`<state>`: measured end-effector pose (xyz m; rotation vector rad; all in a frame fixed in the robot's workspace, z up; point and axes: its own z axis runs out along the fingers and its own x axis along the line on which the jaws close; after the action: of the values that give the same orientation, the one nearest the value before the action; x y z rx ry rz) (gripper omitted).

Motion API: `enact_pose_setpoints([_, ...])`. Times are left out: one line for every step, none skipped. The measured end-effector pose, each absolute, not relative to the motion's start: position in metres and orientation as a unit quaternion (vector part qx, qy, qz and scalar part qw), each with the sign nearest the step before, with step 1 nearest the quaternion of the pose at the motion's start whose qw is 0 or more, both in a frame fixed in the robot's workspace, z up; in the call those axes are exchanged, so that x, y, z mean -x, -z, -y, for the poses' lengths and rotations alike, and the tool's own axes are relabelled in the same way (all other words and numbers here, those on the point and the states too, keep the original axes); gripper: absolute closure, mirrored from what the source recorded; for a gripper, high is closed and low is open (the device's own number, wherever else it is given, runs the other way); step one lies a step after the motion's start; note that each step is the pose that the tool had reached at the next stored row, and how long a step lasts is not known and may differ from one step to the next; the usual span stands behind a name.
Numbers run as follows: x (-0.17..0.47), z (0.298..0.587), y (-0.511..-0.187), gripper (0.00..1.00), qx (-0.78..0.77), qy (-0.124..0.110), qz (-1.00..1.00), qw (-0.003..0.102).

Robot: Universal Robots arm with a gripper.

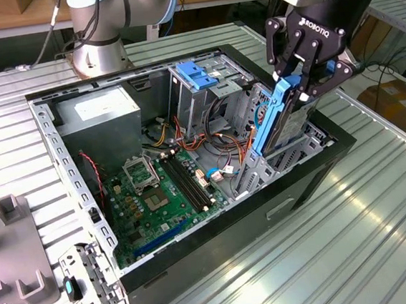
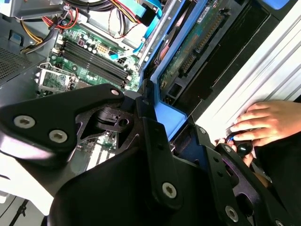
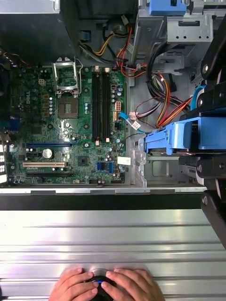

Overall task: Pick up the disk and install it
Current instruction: 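Insert the disk into the insertion slot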

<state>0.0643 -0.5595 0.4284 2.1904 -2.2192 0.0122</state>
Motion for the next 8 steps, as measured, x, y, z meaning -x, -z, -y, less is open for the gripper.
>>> enact_pose_setpoints([-0.0643, 0.5596, -0.4277, 0.63, -0.702, -0.004, 0.712, 0.012])
enact_pose_setpoints([-0.0643, 0.5598, -0.4273, 0.63, -0.702, -0.004, 0.712, 0.012])
enact_pose_setpoints([-0.0643, 0.56, -0.4267, 0.63, -0.702, -0.004, 0.712, 0.012])
enact_pose_setpoints([-0.0643, 0.56, -0.4262, 0.63, -0.702, -0.004, 0.712, 0.012])
enact_pose_setpoints([-0.0643, 0.5601, -0.4255, 0.63, -0.702, -0.004, 0.712, 0.012])
enact_pose_setpoints([-0.0643, 0.5602, -0.4249, 0.63, -0.702, -0.004, 0.712, 0.012])
enact_pose_setpoints([-0.0643, 0.5604, -0.4241, 0.63, -0.702, -0.004, 0.712, 0.012])
enact_pose_setpoints([-0.0643, 0.5606, -0.4233, 0.63, -0.702, -0.004, 0.712, 0.012])
